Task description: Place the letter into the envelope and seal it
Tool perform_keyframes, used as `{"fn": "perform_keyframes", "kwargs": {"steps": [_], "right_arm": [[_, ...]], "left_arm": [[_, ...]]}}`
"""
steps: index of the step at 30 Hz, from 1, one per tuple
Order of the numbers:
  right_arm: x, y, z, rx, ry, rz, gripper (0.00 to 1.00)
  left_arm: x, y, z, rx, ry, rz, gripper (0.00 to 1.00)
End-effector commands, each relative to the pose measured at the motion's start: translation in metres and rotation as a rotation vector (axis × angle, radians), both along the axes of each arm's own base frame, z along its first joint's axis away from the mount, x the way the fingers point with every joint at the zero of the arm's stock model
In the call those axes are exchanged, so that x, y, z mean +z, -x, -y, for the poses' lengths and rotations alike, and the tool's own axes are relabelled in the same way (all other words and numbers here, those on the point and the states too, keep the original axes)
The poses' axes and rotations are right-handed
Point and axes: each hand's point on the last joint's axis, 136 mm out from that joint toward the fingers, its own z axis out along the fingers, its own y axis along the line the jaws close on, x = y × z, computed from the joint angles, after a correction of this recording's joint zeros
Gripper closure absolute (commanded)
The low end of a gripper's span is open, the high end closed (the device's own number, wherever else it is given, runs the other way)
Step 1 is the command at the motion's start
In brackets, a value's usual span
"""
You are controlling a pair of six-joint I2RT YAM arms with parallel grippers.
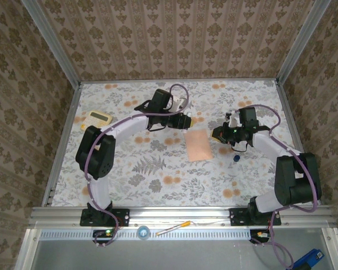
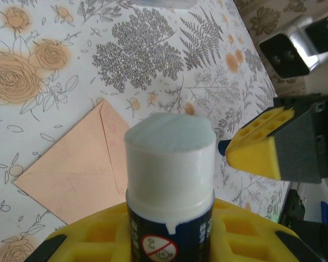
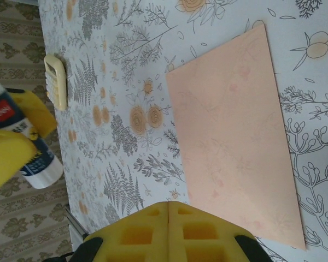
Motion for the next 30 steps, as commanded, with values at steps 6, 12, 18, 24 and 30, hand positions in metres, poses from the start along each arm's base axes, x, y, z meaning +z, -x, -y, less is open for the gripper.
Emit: {"fn": "perform_keyframes", "kwargs": {"steps": [6,12,18,24,30], "right_arm": [[0.003,0.009,0.003,0.007,0.017,0.008,0.93],[0.012,0.010,-0.001,0.024,-0.006,0.040,0.86],[0.056,0.014,-0.021,0.150,-0.135,0.183,0.00],[0.112,0.020,-0.030,0.208,-0.226,0.388,0.00],[0.154,0.023,-0.034,0.211,-0.287,0.508,0.09]], "left_arm": [[0.032,0.015,-0.005,-0.080,0.059,0.087,0.94],[0.044,0.018,-0.005,-0.094,0.090,0.117,0.94],[0.075,0.023,0.001,-0.124,0.195,0.115,0.93],[0.126,0.021,0.005,-0.102,0.368,0.115,0.93],[0.170,0.015,0.006,-0.001,0.598,0.078,0.94]]}}
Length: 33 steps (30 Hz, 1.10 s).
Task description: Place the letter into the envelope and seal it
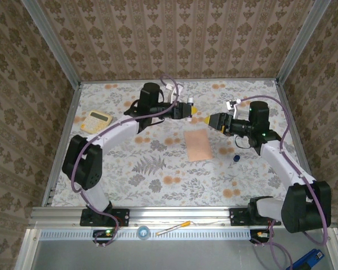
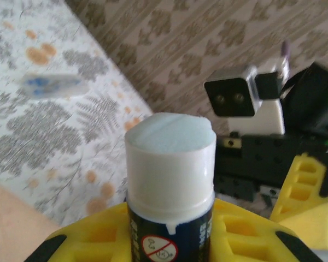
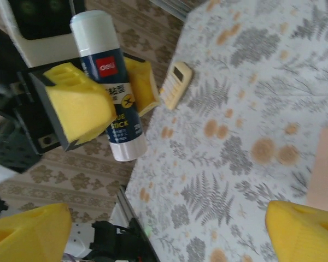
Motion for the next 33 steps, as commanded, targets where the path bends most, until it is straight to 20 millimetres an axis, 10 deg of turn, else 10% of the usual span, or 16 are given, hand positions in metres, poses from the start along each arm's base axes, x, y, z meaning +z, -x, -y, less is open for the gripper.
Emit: {"fn": "perform_keyframes", "kwargs": {"steps": [1,33], "right_arm": [[0.028,0.006,-0.006,0.038,-0.054,0.079,0.10],[0.059,0.002,-0.063,0.202,-0.101,0.161,0.63]], "left_arm": [[0.052,0.000,-0.002,0.030,0.200,-0.010,0.94],[0.079,0.022,0.009,0.038,0.268,-0.005,0.94]]}}
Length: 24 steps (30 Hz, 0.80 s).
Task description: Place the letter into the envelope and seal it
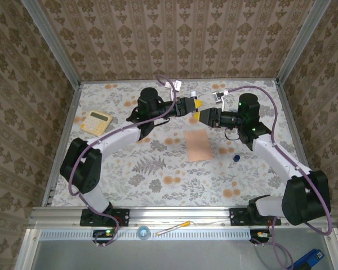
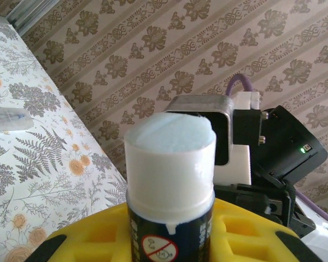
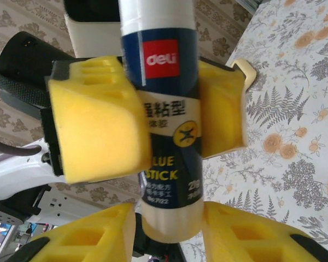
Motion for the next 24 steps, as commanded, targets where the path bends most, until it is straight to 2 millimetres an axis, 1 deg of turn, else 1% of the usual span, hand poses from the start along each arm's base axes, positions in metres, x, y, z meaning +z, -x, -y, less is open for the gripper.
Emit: {"fn": "perform_keyframes", "kwargs": {"steps": [1,8,13,17,18,24], "right_arm": [[0.014,0.001,-0.007,0.030,-0.019,0.052,0.64],[0.011,-0.001,-0.007,0.017,-0.017,0.046,0.68],[0.013,-0.004,-0.006,-0.008,-0.019,0.048,0.77],[0.017,-0.007,-0.004,-0.054,-0.007,0.055,0.82],[0.015,-0.008,-0.003,-0.069,0.004,0.049,0.82],[0.008,-0.013,-0.001,-0.172,0.098,0.053,0.83]], "left_arm": [[0.033,0.009,-0.003,-0.002,0.063,0.074,0.94],[0.034,0.007,-0.004,0.008,0.068,0.073,0.94],[0.034,0.006,-0.004,0.016,0.074,0.067,0.95],[0.032,0.003,-0.003,0.032,0.069,0.053,0.95],[0.030,0.003,-0.002,0.038,0.061,0.048,0.95],[0.021,0.005,0.009,0.065,0.011,0.035,0.95]]}}
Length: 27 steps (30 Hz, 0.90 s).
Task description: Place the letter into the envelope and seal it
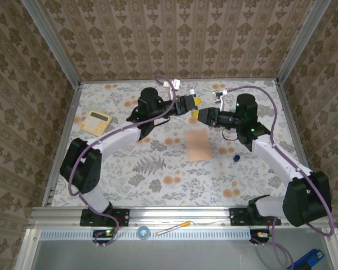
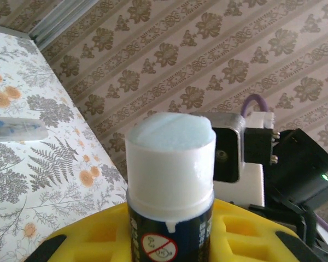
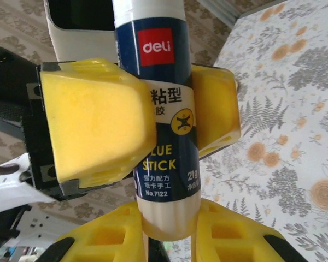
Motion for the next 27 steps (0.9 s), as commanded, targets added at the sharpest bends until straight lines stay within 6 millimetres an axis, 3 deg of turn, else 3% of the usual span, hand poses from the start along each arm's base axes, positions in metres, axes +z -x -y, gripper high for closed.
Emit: {"fn": "perform_keyframes", "kwargs": {"steps": [1,6,19,27], "right_arm": [[0.011,-0.004,0.001,-0.087,0.070,0.063,0.83],[0.014,-0.004,0.002,-0.164,0.127,0.099,0.82],[0.010,-0.004,-0.035,-0.325,0.348,0.237,0.81],[0.011,-0.004,-0.038,-0.331,0.370,0.247,0.79]], "left_arm": [[0.023,0.018,0.010,-0.014,0.011,0.051,0.95],[0.020,0.017,0.016,0.037,-0.034,0.043,0.95],[0.013,0.021,0.025,0.146,-0.051,-0.043,0.96],[0.010,0.021,0.023,0.147,-0.050,-0.053,0.96]]}}
